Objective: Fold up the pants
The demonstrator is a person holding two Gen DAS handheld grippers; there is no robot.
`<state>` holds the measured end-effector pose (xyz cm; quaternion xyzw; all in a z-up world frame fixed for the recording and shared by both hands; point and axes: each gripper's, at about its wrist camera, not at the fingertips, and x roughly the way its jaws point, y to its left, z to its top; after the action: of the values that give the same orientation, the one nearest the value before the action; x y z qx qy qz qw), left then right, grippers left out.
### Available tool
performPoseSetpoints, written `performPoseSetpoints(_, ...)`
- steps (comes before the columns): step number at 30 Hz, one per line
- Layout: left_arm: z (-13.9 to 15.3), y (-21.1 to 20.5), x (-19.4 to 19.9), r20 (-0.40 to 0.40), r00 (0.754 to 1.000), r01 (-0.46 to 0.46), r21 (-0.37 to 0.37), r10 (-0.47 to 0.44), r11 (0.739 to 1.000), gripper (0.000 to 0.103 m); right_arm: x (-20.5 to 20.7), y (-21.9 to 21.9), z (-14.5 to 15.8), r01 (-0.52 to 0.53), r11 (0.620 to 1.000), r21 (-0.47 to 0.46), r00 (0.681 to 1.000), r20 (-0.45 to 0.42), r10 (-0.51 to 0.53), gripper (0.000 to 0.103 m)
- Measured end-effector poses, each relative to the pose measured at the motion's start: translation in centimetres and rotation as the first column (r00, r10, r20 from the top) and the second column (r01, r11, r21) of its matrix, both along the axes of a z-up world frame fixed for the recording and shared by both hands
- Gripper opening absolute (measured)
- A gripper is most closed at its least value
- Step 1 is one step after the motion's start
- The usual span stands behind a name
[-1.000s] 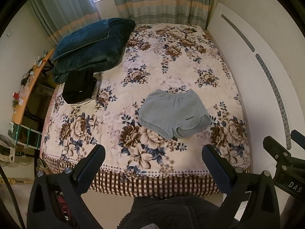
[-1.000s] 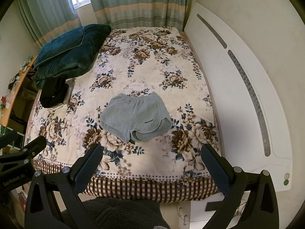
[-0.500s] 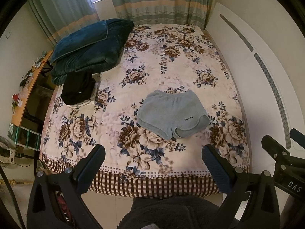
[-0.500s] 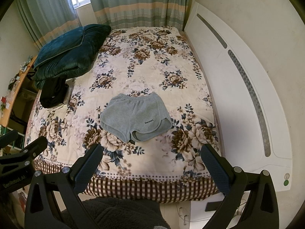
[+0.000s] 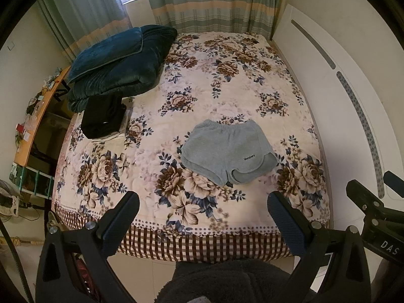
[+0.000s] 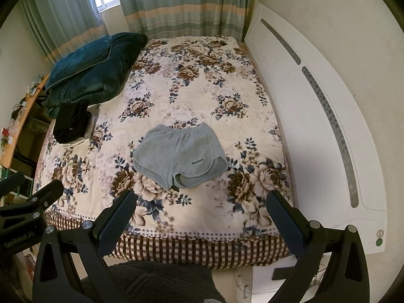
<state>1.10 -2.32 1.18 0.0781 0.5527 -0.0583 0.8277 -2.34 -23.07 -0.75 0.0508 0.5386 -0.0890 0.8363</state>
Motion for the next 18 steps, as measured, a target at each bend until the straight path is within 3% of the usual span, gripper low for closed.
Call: performPoseSetpoints(18,0.23,-0.25,0.28,0.001,1.0,0.002,-0.004,-0.002,1.0,0.103,-0.09,-0.12,-0.07,0.003,1.0,0.005,1.0,0.002,-0.003,0.103)
